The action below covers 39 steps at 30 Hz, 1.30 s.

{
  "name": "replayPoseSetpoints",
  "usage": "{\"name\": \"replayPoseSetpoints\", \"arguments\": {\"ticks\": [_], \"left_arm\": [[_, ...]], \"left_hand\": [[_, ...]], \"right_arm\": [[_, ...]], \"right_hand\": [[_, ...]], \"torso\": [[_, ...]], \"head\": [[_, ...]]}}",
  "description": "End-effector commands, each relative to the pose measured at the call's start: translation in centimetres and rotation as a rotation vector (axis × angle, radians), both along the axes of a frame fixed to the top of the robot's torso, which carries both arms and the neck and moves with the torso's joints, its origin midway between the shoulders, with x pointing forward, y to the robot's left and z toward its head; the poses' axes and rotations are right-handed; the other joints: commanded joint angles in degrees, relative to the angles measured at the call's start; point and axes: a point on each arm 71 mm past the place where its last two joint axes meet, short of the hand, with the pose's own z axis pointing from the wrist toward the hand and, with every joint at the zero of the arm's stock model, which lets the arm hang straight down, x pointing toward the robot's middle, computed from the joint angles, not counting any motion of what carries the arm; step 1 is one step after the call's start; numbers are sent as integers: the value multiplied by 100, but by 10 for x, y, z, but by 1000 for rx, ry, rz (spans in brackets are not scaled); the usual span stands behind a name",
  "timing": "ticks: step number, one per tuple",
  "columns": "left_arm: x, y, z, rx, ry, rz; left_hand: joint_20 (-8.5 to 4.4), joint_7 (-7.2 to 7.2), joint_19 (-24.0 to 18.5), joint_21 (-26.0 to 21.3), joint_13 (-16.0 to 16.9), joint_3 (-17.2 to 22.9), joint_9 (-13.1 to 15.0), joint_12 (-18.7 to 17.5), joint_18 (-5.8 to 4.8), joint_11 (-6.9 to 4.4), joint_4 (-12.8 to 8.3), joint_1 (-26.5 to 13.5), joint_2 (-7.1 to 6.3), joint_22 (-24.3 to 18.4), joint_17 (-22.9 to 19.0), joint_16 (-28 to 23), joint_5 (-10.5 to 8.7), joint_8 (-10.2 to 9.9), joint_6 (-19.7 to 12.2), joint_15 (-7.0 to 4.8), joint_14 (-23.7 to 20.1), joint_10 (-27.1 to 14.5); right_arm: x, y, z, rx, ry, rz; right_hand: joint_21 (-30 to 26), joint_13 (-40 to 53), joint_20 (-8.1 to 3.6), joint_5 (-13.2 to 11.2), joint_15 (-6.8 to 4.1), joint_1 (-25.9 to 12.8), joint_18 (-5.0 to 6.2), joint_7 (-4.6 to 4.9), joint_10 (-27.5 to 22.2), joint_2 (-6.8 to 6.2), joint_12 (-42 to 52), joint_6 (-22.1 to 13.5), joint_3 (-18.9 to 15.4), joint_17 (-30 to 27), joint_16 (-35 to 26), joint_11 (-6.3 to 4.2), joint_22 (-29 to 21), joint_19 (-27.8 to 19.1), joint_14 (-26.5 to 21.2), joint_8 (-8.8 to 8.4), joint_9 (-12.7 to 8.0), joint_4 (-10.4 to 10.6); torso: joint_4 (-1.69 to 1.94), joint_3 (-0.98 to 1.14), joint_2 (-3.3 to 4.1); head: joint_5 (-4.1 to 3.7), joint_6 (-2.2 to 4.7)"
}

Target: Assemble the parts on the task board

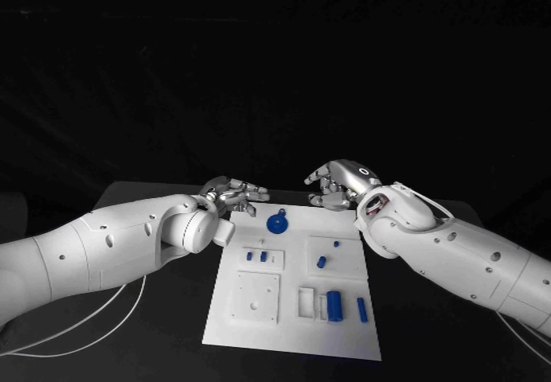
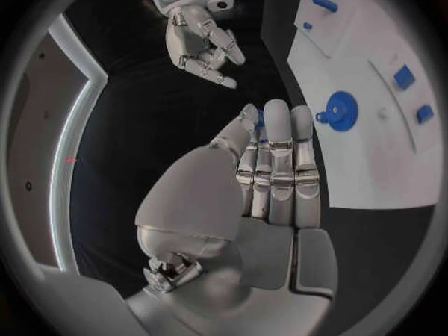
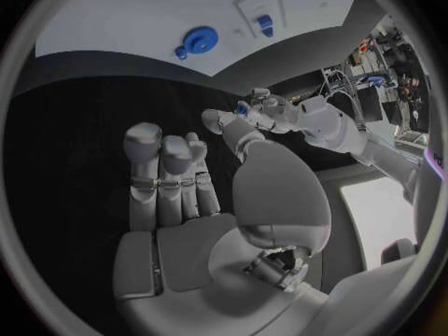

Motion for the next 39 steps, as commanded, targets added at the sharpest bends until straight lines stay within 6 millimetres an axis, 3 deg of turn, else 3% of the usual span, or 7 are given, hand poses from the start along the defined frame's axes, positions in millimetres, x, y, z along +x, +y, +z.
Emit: {"name": "replayPoseSetpoints", "arguments": {"ticks": [1,6,9,13,18,26,39], "left_arm": [[4,-1,14,169,-218,-112],[8,1,22,327,-364,-188],[9,0,27,446,-451,-273],[10,-4,29,580,-530,-365],[7,-9,25,732,-602,-472],[0,-17,10,901,-664,-609],[-5,-23,-4,1004,-702,-681]], "left_hand": [[-25,-2,3,-31,11,-7,6,21,97,-67,-44,-14,48,15,2,-5,7,-11,20,-15,21,89],[-30,-2,15,-28,11,-16,4,19,98,-67,-72,3,43,42,4,-7,-7,-13,22,-18,33,92],[-43,2,20,-10,12,-4,-2,20,112,-58,-152,61,9,100,7,-8,147,-16,15,-21,37,105],[-41,-4,27,11,13,-1,-3,21,121,-64,-181,44,8,168,3,-21,99,-15,23,-26,57,118],[-41,-5,18,18,13,-5,-6,21,123,-65,-207,61,-1,199,10,-21,77,-16,27,-27,62,126],[-49,-13,-1,54,14,-32,-12,21,124,-66,-228,125,-45,221,30,-10,84,-18,51,-32,54,154],[-47,-12,-24,105,13,-45,-15,20,127,-64,-206,140,-31,216,46,-10,79,-19,57,-31,54,147]], "right_arm": [[3,-17,6,137,12,-26],[9,-46,9,237,63,-82],[14,-63,9,285,87,-114],[17,-81,11,317,87,-141],[21,-104,16,342,70,-180],[22,-117,19,360,64,-200],[23,-119,19,364,69,-200]], "right_hand": [[-59,-56,46,65,20,36,58,11,-55,-9,-56,-32,26,-32,-44,-3,455,192,-40,0,5,-3],[-90,-105,49,69,23,39,56,12,-74,32,-72,-41,-62,-50,-64,-3,454,191,-47,0,5,3],[-102,-111,49,104,24,35,54,14,-82,62,-58,-39,-104,-49,-59,1,456,193,-50,1,5,-1],[-148,-133,49,157,24,53,59,15,-105,90,-71,-37,-105,-68,-86,1,449,188,-65,1,5,-26],[-158,-144,50,198,24,40,57,12,-103,106,-62,-30,-146,-77,-93,0,450,188,-67,1,6,-55],[-181,-157,50,220,24,31,58,12,-115,117,-69,-27,-159,-85,-102,0,446,185,-72,0,6,-67],[-188,-165,49,244,24,12,57,13,-118,133,-66,-25,-182,-84,-96,1,447,189,-70,0,6,-79]], "torso": [[-10,1,-4],[-14,4,-4],[-26,5,-11],[-4,9,-23],[-19,14,-40],[-21,26,-44],[-30,9,-27]], "head": [[15,33],[36,61],[63,80],[90,84],[100,82],[94,79],[54,14]]}}
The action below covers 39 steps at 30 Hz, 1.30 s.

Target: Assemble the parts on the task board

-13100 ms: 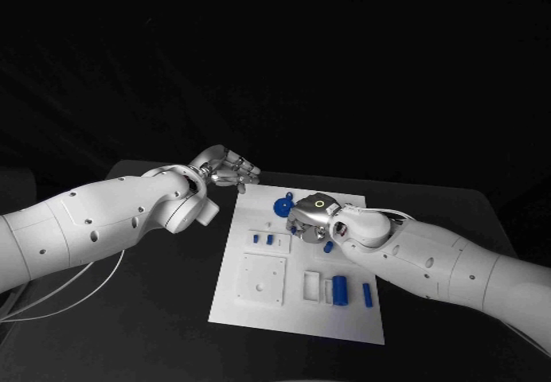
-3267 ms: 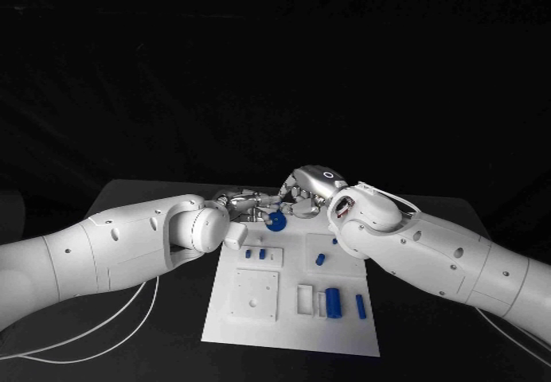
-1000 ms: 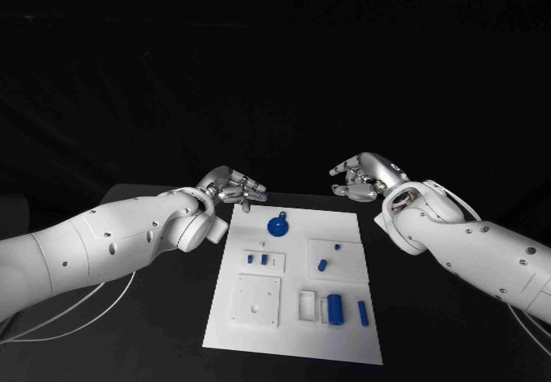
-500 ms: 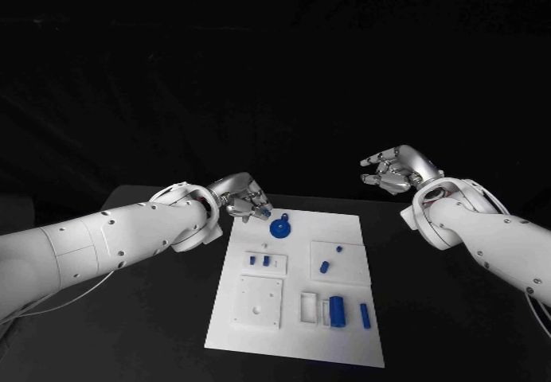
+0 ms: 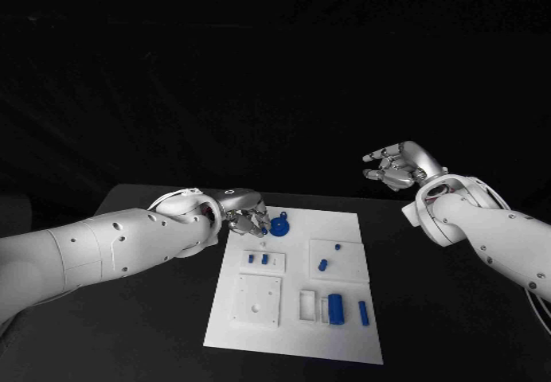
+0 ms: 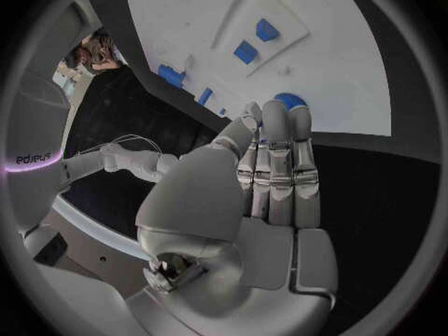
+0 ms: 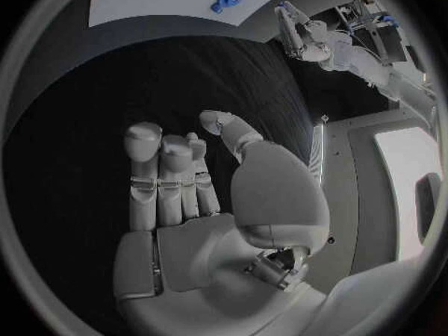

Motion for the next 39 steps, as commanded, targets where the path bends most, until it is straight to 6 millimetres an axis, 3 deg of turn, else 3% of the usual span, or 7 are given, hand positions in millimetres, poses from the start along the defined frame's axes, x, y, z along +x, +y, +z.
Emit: {"name": "replayPoseSetpoints", "arguments": {"ticks": [1,17,20,25,32,36,39], "left_arm": [[-2,-4,-3,61,-27,-44],[1,-5,-18,109,35,-33],[1,-4,-21,111,46,-30],[3,-3,-24,115,45,-25],[6,-3,-26,122,42,-22],[7,-4,-27,126,44,-21],[8,-4,-29,129,47,-18]], "left_hand": [[-6,-3,-22,37,6,-3,-1,16,48,-75,-10,40,-7,115,8,-10,-20,-18,48,-1,2,116],[6,-4,-48,12,6,-58,0,17,26,-82,71,-3,5,91,18,-20,-79,-17,41,5,-19,91],[6,-4,-48,11,6,-58,0,17,26,-82,71,-2,5,91,18,-20,-78,-18,41,5,-20,91],[2,-1,-44,3,6,-58,0,17,26,-79,68,16,1,92,24,-18,-50,-17,37,5,-27,92],[2,0,-45,2,5,-56,0,17,26,-78,66,20,-1,95,25,-18,-43,-17,37,6,-30,91],[3,1,-48,1,5,-50,-1,16,27,-74,64,20,-1,100,27,-19,-36,-19,29,7,-36,83],[5,3,-52,0,5,-47,-2,16,27,-72,64,19,0,101,27,-23,-37,-19,22,9,-42,77]], "right_arm": [[0,1,1,11,-7,10],[-1,9,2,18,1,30],[-1,9,2,33,2,33],[-2,9,3,71,1,38],[-2,9,3,98,-8,44],[-2,10,3,104,-1,50],[-2,12,3,107,3,57]], "right_hand": [[-19,-6,50,17,4,-17,65,15,-48,57,-18,-26,-30,-5,-24,-10,447,189,-50,0,6,8],[-305,-150,59,22,12,-39,88,15,-154,83,-158,-33,-74,-135,-204,-6,381,146,-120,0,7,11],[-577,-736,51,-46,2,-37,93,19,-180,86,-690,-61,-61,-444,-562,-18,320,126,-178,3,6,14],[-1556,-1526,55,-83,8,-10,130,28,-117,71,-1256,-104,-8,-858,-890,-16,27,29,-258,0,3,14],[-1924,-2847,59,-130,21,6,115,34,104,15,-2209,-94,45,-1063,-863,10,-31,24,-362,-6,0,23],[-2019,-3772,65,-117,36,62,125,53,309,74,-2934,-100,-34,-1143,-797,37,8,77,-370,-2,2,63],[-2003,-3952,68,-128,37,77,121,61,327,89,-3023,-98,-76,-1151,-755,47,50,86,-364,0,2,72]], "torso": [[1,-4,6],[7,-9,3],[10,-7,2],[21,-12,-6],[16,-12,-3],[8,-7,0],[7,-8,0]], "head": [[-23,-36],[-57,-106],[-57,-119],[-62,-118],[-74,-110],[-58,-120],[-61,-125]]}}
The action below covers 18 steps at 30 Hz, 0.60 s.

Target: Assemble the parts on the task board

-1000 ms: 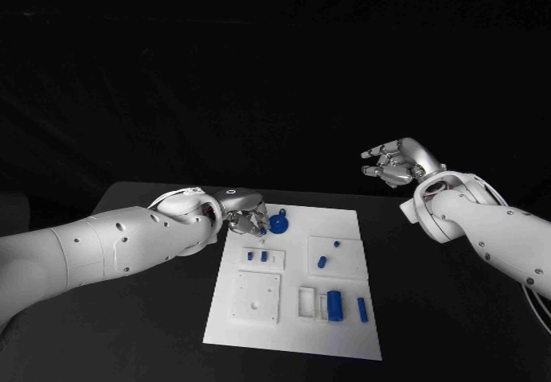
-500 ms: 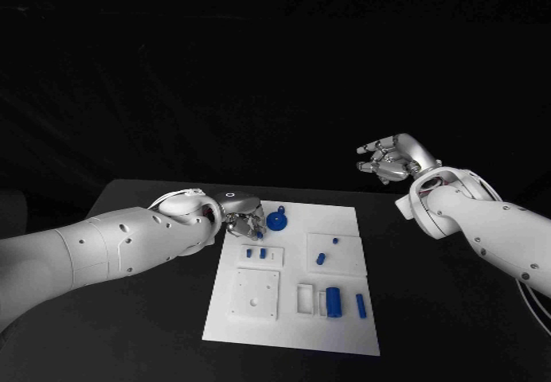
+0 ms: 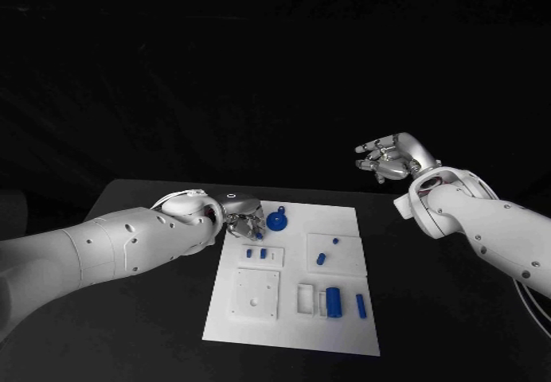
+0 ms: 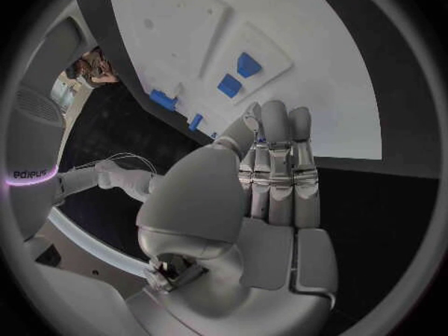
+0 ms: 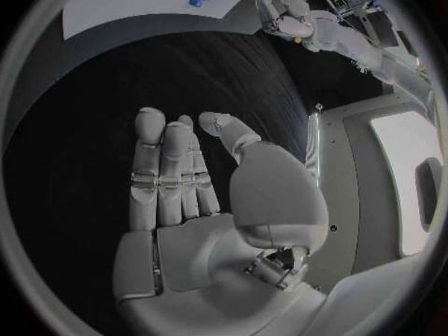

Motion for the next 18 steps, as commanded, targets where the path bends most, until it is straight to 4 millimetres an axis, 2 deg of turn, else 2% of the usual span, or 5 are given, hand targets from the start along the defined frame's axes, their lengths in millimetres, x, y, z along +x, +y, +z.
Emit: {"name": "replayPoseSetpoints", "arguments": {"ticks": [1,9,18], "left_arm": [[0,-2,-2,13,11,-11],[1,-2,-6,27,28,-3],[3,0,-9,42,40,10]], "left_hand": [[4,-8,-53,0,-8,18,5,16,59,20,15,-4,22,100,8,-22,30,15,12,7,-44,-15],[10,-6,-60,-4,-8,19,6,16,57,21,29,-21,29,99,6,-27,12,17,7,11,-52,-25],[10,-6,-60,-4,-8,19,6,16,57,21,29,-21,29,99,6,-27,12,17,7,11,-52,-25]], "right_arm": [[-1,3,1,21,-4,20],[-1,5,1,23,0,28],[-1,6,1,24,2,33]], "right_hand": [[-3,-40,27,-28,-6,45,41,25,37,0,-25,-24,-32,-3,37,7,45,85,-34,0,2,-11],[-13,-178,29,-25,-4,49,40,24,38,12,-6,-17,-80,-18,74,10,109,101,-52,0,3,-1],[-30,-216,30,-19,-1,48,42,24,20,21,5,-10,-87,-30,80,14,125,108,-57,1,3,2]], "torso": [[-6,3,5],[4,13,2],[0,8,1]], "head": [[5,-9],[14,-30],[8,-35]]}}
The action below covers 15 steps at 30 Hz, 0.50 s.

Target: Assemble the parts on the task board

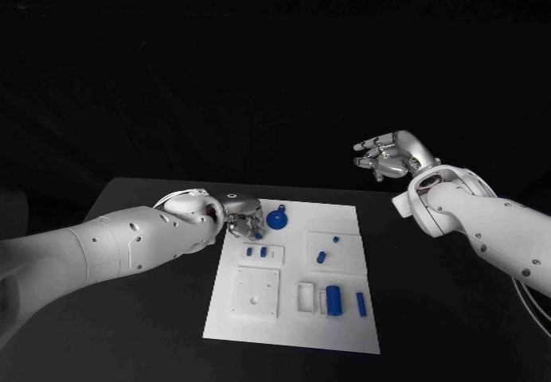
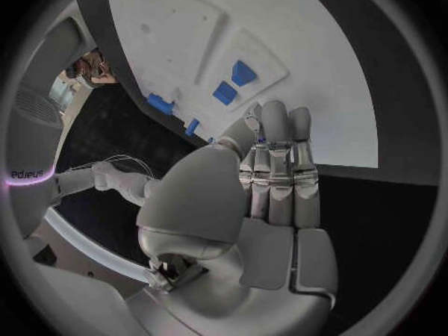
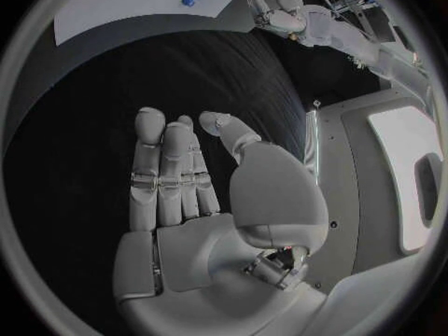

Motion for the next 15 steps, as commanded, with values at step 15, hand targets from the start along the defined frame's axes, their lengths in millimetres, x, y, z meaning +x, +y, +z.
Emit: {"name": "replayPoseSetpoints", "arguments": {"ticks": [15], "left_arm": [[1,0,-2,16,1,11]], "left_hand": [[-9,-5,-43,-17,-5,23,8,16,54,22,43,-41,47,98,11,-22,1,18,4,-10,-39,-32]], "right_arm": [[-1,3,0,2,5,23]], "right_hand": [[-75,-98,32,-11,0,50,45,30,13,37,26,6,-44,-40,35,14,148,126,-65,1,3,-3]], "torso": [[7,-9,-4]], "head": [[-39,-3]]}}
